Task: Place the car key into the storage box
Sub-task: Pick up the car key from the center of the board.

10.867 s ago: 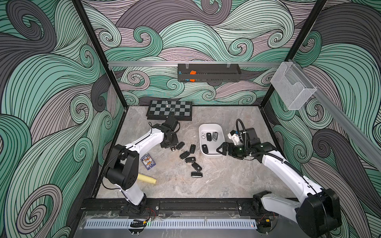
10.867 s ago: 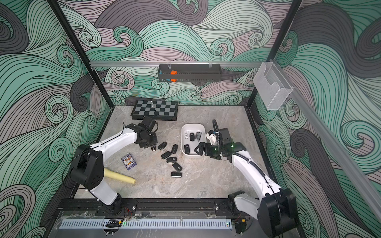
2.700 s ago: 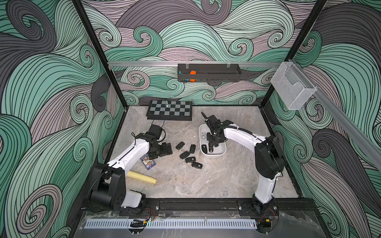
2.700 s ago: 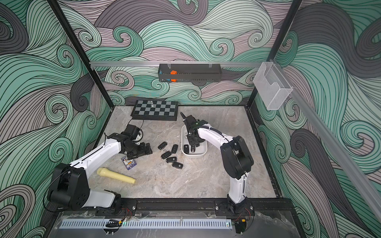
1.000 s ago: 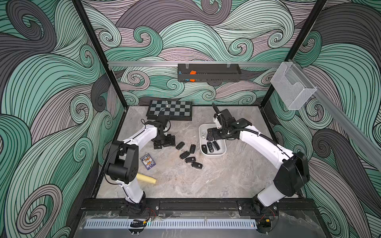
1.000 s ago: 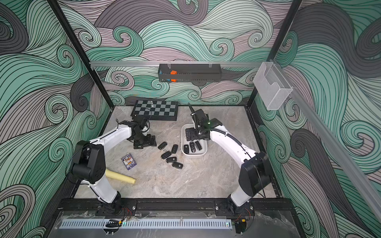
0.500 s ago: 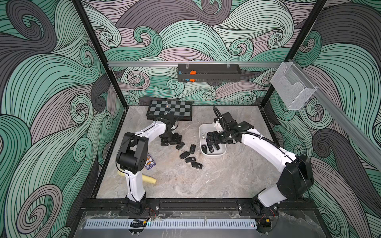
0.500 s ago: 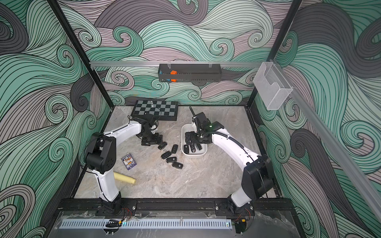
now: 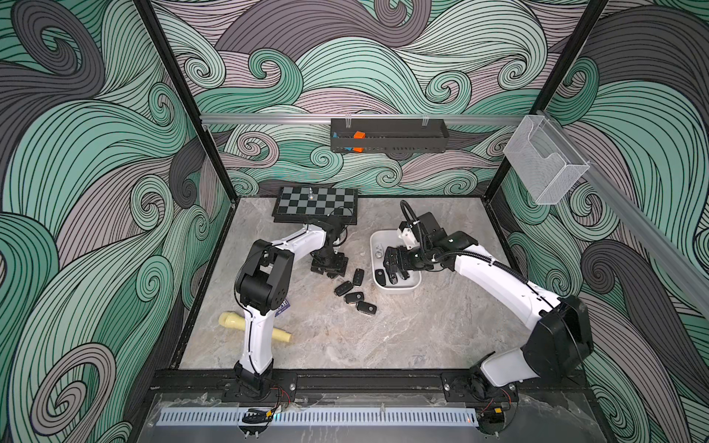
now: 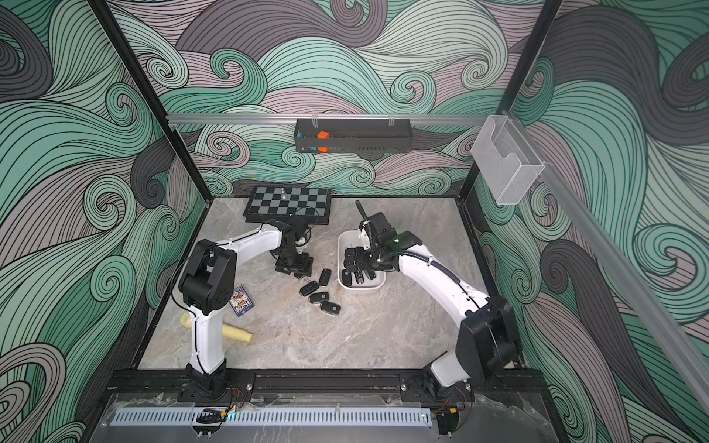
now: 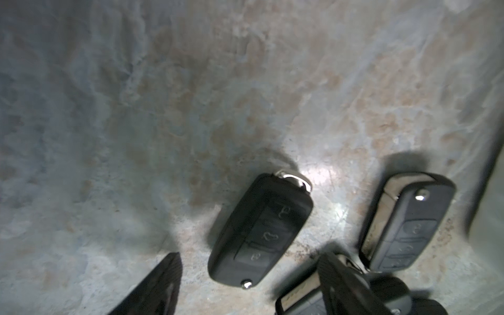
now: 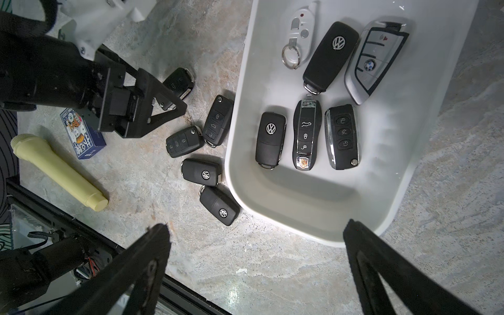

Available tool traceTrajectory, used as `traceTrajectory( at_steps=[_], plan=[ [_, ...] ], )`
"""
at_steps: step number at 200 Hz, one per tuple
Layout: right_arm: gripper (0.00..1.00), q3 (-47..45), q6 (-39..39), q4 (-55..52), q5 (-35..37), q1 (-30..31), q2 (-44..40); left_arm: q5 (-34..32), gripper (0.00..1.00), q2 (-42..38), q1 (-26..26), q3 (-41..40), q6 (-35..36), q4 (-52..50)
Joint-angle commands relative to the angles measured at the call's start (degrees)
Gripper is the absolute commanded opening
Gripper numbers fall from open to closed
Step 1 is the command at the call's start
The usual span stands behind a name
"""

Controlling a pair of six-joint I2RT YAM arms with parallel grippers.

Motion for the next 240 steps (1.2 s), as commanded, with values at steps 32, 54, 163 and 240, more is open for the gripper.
traceTrajectory(
  at_steps=[32, 54, 163, 240],
  plan=[
    [0.99, -1.59, 0.79, 1.26, -0.93, -0.31, -1.78, -4.8, 0.63, 3.47, -1.55, 3.37, 0.83, -3.52],
    [0.99, -1.39, 0.28, 1.36, -0.62, -0.37, -1.78, -5.7, 0.57, 4.74, -1.97, 4.28, 0.92, -4.17],
    [0.99, -2.68, -1.59, 1.32, -0.83, -1.14, -2.31, -3.81, 0.23, 4.38, -2.56, 6.91, -1.15, -5.27],
    [0.99, -5.44, -1.57, 1.34, -1.83, -3.15, -3.7, 7.32, 0.23, -3.73, -2.98, 11.46, -11.5, -0.51]
  ],
)
